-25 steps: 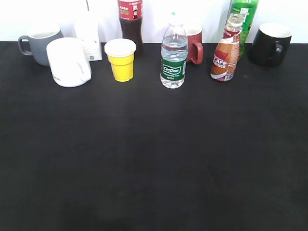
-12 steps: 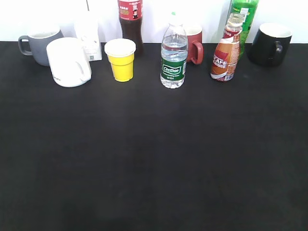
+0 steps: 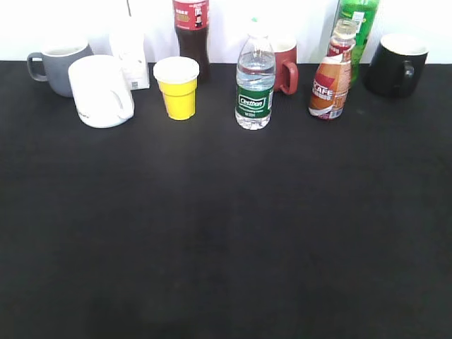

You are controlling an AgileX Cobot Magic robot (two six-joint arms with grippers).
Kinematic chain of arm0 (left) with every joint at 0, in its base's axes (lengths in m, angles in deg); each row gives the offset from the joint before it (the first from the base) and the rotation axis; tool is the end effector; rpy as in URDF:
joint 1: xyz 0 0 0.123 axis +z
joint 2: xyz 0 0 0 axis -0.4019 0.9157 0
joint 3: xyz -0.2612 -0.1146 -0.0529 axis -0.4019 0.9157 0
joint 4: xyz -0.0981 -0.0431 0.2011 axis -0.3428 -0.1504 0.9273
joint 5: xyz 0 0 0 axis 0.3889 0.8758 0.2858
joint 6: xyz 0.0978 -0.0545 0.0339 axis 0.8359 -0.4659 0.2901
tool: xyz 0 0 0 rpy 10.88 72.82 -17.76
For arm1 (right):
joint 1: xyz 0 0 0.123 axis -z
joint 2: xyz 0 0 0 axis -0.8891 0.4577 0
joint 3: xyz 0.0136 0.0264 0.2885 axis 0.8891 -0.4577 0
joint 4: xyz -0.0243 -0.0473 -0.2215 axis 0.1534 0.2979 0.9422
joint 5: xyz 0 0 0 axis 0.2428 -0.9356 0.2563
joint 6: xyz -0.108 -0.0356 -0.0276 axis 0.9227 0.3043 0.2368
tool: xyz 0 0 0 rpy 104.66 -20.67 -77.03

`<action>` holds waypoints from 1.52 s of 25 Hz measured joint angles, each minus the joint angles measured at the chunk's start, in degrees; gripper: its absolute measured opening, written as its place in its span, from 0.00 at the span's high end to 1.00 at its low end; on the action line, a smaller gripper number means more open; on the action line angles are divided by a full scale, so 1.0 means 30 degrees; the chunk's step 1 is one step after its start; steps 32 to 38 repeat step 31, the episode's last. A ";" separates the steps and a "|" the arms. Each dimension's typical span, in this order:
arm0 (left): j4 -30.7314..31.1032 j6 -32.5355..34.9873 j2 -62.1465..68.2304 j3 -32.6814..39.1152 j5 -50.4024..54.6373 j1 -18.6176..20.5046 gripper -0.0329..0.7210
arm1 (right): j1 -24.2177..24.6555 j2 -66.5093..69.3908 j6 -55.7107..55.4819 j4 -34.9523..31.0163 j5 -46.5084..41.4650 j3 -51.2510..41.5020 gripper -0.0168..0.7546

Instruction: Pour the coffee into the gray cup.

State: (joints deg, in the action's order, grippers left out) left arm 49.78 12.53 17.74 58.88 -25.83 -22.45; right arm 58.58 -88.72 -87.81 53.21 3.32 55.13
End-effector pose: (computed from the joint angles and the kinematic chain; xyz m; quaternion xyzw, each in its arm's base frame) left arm -0.0116 -0.0003 0.2594 -0.0204 0.8469 -0.0013 0.5314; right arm -0.0081 -0.0065 0.2566 -0.0017 0.8445 0.0085 0.5354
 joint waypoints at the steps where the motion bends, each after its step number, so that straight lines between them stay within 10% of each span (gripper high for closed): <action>1: 0.0000 0.0000 0.0000 0.0000 0.0000 0.0000 0.56 | 0.0000 0.0000 0.0000 0.0000 0.0000 0.0000 0.24; 38: 0.0000 0.0000 0.0000 0.0000 0.0000 0.0000 0.65 | 0.0000 0.0000 0.0000 0.0000 0.0000 0.0000 0.24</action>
